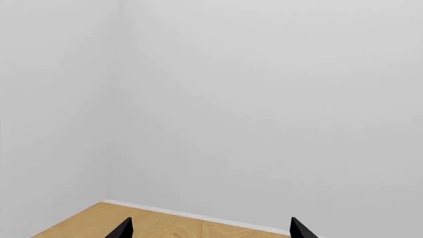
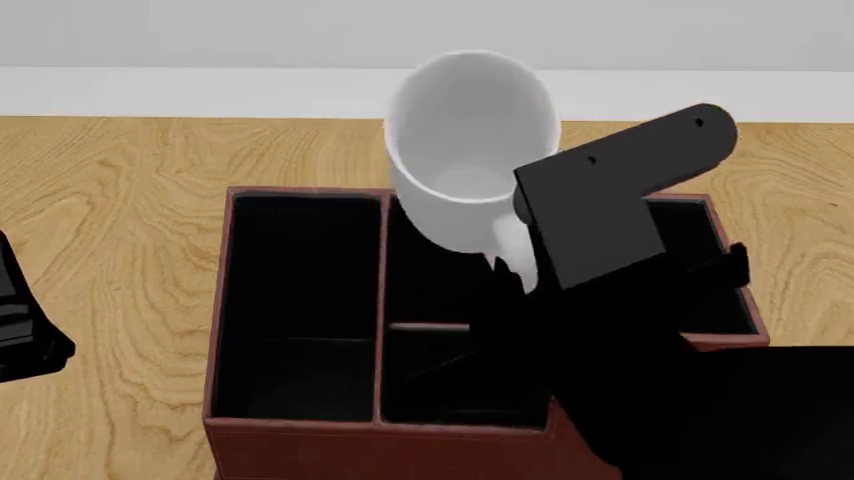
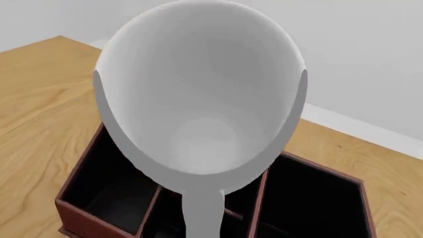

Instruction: Pick up the white mug and place it to the right of the caddy.

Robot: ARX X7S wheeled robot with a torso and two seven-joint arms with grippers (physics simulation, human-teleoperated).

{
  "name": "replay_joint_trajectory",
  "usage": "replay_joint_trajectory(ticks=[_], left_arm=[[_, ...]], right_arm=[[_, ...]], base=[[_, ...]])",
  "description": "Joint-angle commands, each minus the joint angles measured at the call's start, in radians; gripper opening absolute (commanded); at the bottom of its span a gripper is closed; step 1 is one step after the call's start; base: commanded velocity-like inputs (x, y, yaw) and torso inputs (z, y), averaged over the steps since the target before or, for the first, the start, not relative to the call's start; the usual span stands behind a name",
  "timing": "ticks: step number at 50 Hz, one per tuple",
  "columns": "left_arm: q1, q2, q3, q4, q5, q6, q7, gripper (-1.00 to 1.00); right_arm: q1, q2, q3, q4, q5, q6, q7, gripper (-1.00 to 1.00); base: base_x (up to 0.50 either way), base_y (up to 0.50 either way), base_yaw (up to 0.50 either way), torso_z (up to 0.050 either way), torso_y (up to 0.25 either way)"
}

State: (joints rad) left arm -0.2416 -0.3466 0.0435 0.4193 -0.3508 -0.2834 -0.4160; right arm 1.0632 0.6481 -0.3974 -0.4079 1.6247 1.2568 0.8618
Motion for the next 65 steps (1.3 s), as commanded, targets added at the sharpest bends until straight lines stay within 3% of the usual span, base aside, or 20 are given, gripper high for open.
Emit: replay_joint_trajectory(ticks=[1, 41, 65], left_arm=[[-0.003, -0.002, 0.004, -0.008, 0.003, 0.001, -0.004, 1.00], [-0.010, -0.006, 0.023, -0.035, 0.007, 0.018, -0.006, 1.00], [-0.014, -0.011, 0.021, -0.039, 0.000, 0.013, -0.015, 1.00]], right_arm=[[0.060, 0.031, 0.029, 0.066, 0.008, 0.007, 0.010, -1.00], [0.182, 0.177, 0.033, 0.255, 0.077, 0.059, 0.122, -1.00], [0.057, 0.327, 0.119, 0.269, 0.053, -0.024, 0.095, -1.00]], base=[[0.00, 0.00, 0.00, 0.000, 0.000], [0.00, 0.00, 0.00, 0.000, 0.001], [0.00, 0.00, 0.00, 0.000, 0.000]])
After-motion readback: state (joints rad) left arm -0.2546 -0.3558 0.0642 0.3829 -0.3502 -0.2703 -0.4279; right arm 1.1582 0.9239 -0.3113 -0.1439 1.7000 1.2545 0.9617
